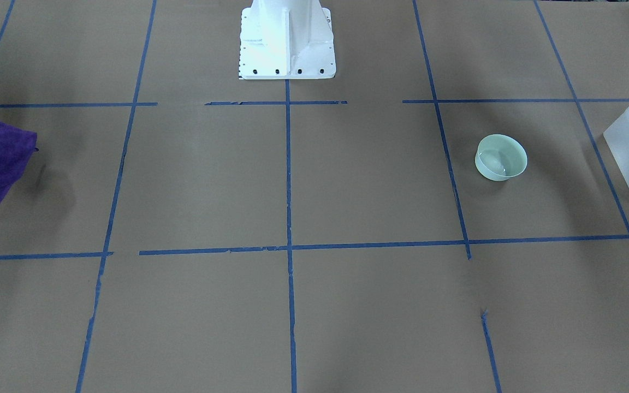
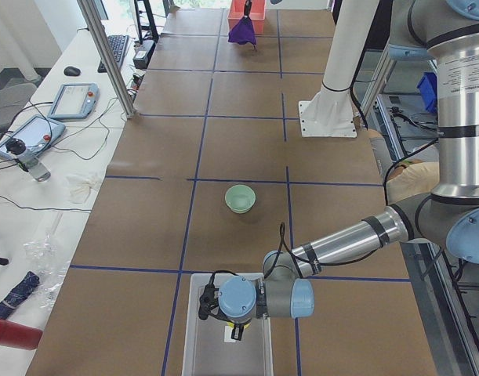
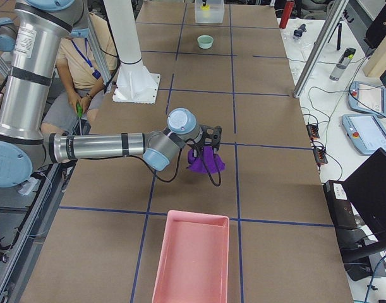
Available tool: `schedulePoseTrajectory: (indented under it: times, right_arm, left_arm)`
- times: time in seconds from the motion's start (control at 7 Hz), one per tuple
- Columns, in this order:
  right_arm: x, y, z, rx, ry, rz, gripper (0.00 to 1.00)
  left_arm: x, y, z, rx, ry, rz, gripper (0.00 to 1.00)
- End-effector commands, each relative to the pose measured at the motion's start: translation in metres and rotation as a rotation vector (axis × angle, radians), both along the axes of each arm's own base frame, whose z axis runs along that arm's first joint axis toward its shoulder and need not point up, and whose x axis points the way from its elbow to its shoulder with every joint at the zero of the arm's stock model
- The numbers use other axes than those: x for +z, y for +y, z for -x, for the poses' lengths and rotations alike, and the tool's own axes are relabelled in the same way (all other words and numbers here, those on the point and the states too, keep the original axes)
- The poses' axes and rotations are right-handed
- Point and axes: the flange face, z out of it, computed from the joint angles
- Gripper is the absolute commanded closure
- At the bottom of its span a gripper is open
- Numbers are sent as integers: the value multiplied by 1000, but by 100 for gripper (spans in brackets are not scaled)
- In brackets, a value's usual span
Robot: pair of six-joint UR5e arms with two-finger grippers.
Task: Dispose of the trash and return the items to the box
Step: 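Lower the cup into the clear bin while the right gripper grasps the purple cloth, then release the cup into the clear bin while the right gripper carries the cloth away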
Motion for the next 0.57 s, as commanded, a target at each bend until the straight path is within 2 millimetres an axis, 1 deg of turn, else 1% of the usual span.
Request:
schedulePoseTrajectory:
  times: [0.0,0.14,0.29,0.43]
  right_arm:
    - [-7,-4,-61,111,1,-41,100]
    - [-6,-7,-93,146,48,-82,100]
    - [1,-7,-137,161,119,-112,100]
    - [18,2,-193,142,217,-163,100]
  left_arm:
    - [-11,-18,0,0,-1,-26,55]
    - [-43,-34,1,-2,-4,-92,40]
    - [-84,-50,2,-5,-8,-155,34]
    - [-124,-59,2,-5,-10,-202,34]
